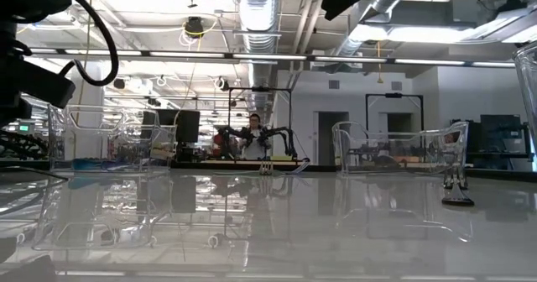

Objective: Sort silverware by color (type)
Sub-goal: Put the black fork into the top right transparent bin

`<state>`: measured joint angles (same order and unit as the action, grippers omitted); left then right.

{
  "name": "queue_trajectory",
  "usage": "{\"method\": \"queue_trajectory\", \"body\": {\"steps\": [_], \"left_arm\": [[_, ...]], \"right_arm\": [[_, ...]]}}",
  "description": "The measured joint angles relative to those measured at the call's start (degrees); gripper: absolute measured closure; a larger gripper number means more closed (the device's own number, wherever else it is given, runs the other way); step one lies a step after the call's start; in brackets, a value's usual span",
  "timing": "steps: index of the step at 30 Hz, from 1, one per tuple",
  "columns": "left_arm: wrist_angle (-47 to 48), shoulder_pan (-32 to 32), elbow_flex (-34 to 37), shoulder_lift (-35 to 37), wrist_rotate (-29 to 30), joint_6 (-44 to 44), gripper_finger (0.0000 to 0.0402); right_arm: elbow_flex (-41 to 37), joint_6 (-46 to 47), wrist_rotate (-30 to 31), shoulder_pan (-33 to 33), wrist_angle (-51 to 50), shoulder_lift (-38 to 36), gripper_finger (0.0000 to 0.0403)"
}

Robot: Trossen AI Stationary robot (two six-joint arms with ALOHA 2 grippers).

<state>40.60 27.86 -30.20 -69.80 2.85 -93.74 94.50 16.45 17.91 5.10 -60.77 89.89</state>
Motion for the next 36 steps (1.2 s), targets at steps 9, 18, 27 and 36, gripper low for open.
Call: {"method": "queue_trajectory", "body": {"steps": [9, 18, 27, 36], "left_arm": [[0.6, 0.0, -5.6, 0.0, 0.1, 2.9, 0.0399], [-1.8, -2.9, -14.9, 0.0, 2.8, 18.7, 0.0400], [-3.5, -15.6, -20.6, 0.1, 2.8, 36.7, 0.0400], [-33.6, -28.3, -25.1, -0.3, -11.9, 61.0, 0.0400]], "right_arm": [[0.0, 0.0, 0.0, 0.1, 0.0, 0.0, 0.0205], [0.0, -0.4, 0.0, 0.1, 0.0, 0.0, 0.0205], [0.0, 2.0, 0.2, 1.1, -13.2, -1.0, 0.0205], [-2.6, 8.0, -1.6, 4.5, -20.5, -10.1, 0.0205]]}}
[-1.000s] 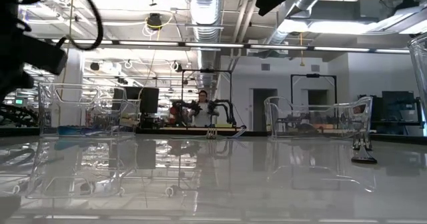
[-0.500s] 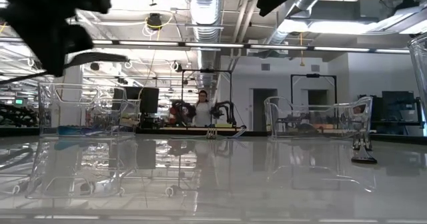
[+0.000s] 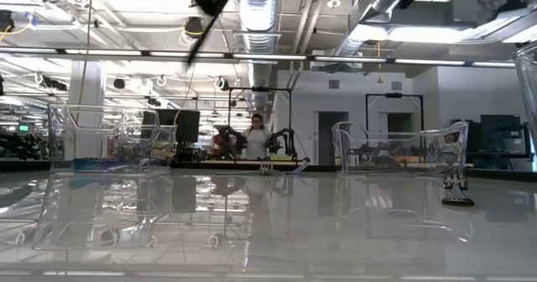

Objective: Sort silverware by color (type)
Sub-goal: Put the black fork into the top right transparent bin

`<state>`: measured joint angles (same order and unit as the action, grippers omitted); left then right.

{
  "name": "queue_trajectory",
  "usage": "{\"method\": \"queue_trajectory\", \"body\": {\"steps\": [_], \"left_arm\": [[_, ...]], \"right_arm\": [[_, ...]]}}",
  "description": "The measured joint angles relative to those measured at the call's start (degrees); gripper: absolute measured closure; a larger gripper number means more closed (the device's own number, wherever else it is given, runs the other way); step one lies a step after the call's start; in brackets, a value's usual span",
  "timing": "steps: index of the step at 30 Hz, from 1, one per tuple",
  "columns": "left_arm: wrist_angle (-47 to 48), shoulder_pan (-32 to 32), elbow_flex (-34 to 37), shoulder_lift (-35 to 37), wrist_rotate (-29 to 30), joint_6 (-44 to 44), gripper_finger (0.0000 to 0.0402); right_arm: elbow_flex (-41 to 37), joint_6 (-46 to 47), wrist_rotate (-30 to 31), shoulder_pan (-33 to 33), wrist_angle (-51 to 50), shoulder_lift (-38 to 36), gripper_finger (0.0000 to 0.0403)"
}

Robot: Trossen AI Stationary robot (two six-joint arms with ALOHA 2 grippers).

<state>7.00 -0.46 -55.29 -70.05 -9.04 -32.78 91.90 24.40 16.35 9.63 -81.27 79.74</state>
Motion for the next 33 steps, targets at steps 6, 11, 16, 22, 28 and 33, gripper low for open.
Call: {"method": "queue_trajectory", "body": {"steps": [6, 11, 16, 22, 28, 33], "left_arm": [[-7.1, -4.9, -6.8, -3.6, -7.4, 10.5, 0.0400], [-6.8, -7.9, -14.1, -10.0, -11.3, 14.1, 0.0400], [-6.8, -10.4, -20.7, -18.3, -12.6, 10.4, 0.0400], [-6.9, -13.2, -27.4, -26.3, -11.5, -3.0, 0.0400], [-6.1, -15.5, -28.7, -28.6, -10.1, -8.7, 0.0400], [-6.3, -17.3, -28.7, -29.0, -5.8, -13.2, 0.0400]], "right_arm": [[-7.9, 7.5, 0.4, 1.7, 1.5, -10.1, 0.0205], [-15.7, 14.6, 3.4, 1.6, 6.4, -18.7, 0.0205], [-21.3, 19.7, 5.2, 1.5, 13.5, -25.0, 0.0205], [-23.8, 22.7, 5.2, 1.6, 17.1, -27.4, 0.0205], [-23.8, 23.4, 5.0, 1.6, 17.1, -27.0, 0.0205], [-23.8, 23.8, 4.8, 1.6, 17.1, -26.9, 0.0205]]}}
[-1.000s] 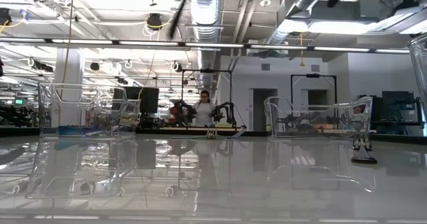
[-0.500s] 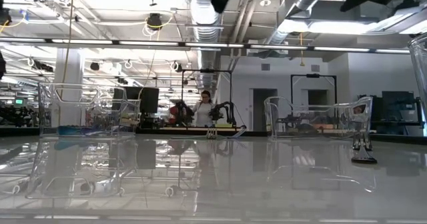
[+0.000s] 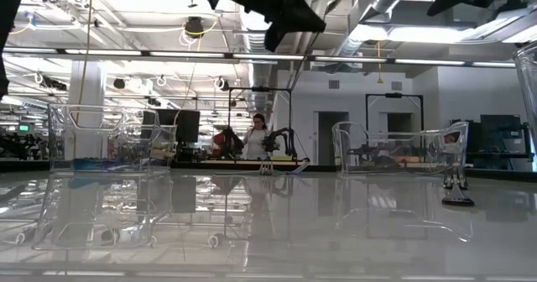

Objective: Sort silverware by color (type)
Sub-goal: Put the black fork into the top right transparent bin

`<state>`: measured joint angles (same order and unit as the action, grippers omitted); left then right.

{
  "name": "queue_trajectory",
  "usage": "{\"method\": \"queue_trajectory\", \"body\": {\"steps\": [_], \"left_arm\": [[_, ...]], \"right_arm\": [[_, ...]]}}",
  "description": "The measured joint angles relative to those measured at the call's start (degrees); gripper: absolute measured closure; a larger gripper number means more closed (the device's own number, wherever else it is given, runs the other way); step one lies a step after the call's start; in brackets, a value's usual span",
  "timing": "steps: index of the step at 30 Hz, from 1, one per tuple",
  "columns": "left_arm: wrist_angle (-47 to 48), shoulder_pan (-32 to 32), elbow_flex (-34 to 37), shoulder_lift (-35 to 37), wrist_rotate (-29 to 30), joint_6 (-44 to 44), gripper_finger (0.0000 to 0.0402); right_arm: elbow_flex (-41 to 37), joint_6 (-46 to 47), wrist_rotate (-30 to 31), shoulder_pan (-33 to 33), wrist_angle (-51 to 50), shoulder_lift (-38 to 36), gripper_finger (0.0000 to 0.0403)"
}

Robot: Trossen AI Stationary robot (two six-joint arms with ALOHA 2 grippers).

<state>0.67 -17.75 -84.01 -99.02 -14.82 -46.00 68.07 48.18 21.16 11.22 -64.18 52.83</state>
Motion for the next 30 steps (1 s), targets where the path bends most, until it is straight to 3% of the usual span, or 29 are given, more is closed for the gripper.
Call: {"method": "queue_trajectory", "body": {"steps": [6, 12, 16, 19, 26, 30], "left_arm": [[-1.8, -1.1, 0.0, -0.8, 3.1, -15.4, 0.0400], [-2.2, -1.2, 0.0, -0.8, 9.5, -19.7, 0.0400], [-2.9, -1.6, -0.7, -2.2, 11.7, -12.5, 0.0400], [1.2, -1.9, -4.9, -6.1, 11.2, -4.7, 0.0400], [15.5, -1.8, -25.5, -20.8, 11.1, 21.1, 0.0400], [16.5, -1.5, -35.5, -28.5, 11.7, 28.8, 0.0400]], "right_arm": [[0.0, 0.0, 0.0, 0.0, 0.0, 0.0, 0.0205], [0.0, 0.0, 0.0, 0.0, 0.0, 0.0, 0.0205], [0.0, 0.0, 0.0, 0.0, 0.0, 0.0, 0.0205], [0.0, 0.0, 0.0, 0.0, 0.0, 0.0, 0.0205], [0.0, -0.6, 1.4, -0.1, -0.4, 0.0, 0.0205], [0.0, -0.4, 3.3, -0.1, -1.7, -0.1, 0.0205]]}}
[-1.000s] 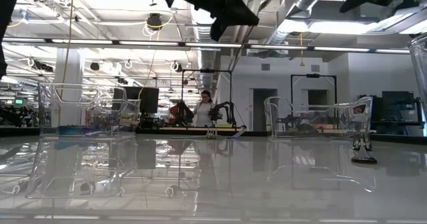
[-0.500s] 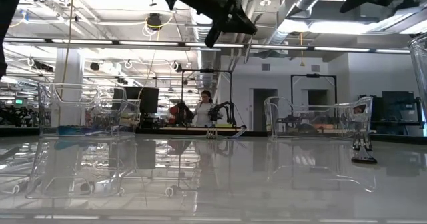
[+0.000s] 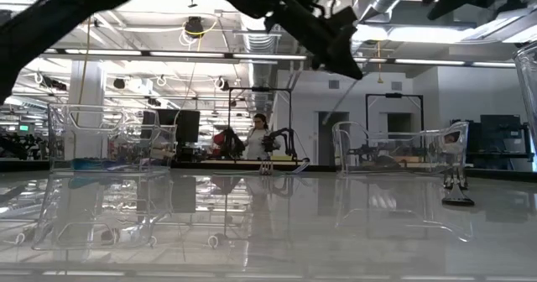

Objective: Sort silverware by color (type)
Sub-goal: Put the black fork into the top right transparent bin

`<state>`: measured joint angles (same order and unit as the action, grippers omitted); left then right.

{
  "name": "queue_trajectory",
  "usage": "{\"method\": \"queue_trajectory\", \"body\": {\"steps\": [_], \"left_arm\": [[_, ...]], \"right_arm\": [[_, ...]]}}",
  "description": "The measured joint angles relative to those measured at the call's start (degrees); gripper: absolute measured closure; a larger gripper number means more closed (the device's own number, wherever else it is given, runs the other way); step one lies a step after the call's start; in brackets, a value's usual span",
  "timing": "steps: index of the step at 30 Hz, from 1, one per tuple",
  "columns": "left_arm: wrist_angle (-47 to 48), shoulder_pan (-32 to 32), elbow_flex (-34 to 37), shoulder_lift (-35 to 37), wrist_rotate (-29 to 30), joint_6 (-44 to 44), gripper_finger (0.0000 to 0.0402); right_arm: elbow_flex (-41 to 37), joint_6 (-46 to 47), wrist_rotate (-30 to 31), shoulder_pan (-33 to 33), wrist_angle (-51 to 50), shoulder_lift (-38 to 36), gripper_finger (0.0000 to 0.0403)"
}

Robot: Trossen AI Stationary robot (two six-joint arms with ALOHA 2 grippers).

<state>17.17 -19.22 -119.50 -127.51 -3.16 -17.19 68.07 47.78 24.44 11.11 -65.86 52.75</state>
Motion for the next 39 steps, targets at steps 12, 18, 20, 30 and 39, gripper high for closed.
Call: {"method": "queue_trajectory", "body": {"steps": [12, 18, 20, 30, 39], "left_arm": [[-6.3, 0.3, -15.2, -10.9, 0.5, 9.3, 0.0400], [-8.3, 1.5, -15.1, -11.4, 4.9, 16.6, 0.0400], [-7.9, 1.7, -14.0, -11.4, 6.5, 17.6, 0.0400], [-3.0, 1.8, -12.4, -11.5, 9.0, 16.5, 0.0375], [0.5, 1.8, -12.4, -11.5, 9.0, 16.5, 0.0302]], "right_arm": [[0.0, 0.4, 1.3, 0.0, -1.4, 0.0, 0.0205], [0.0, 1.8, 1.2, 0.0, -1.4, 0.0, 0.0205], [0.0, 2.3, 1.2, 0.0, -1.4, 0.0, 0.0205], [0.0, 3.4, 1.2, 0.0, -1.4, 0.0, 0.0205], [0.0, 3.4, 0.9, 0.0, -1.4, 0.1, 0.0205]]}}
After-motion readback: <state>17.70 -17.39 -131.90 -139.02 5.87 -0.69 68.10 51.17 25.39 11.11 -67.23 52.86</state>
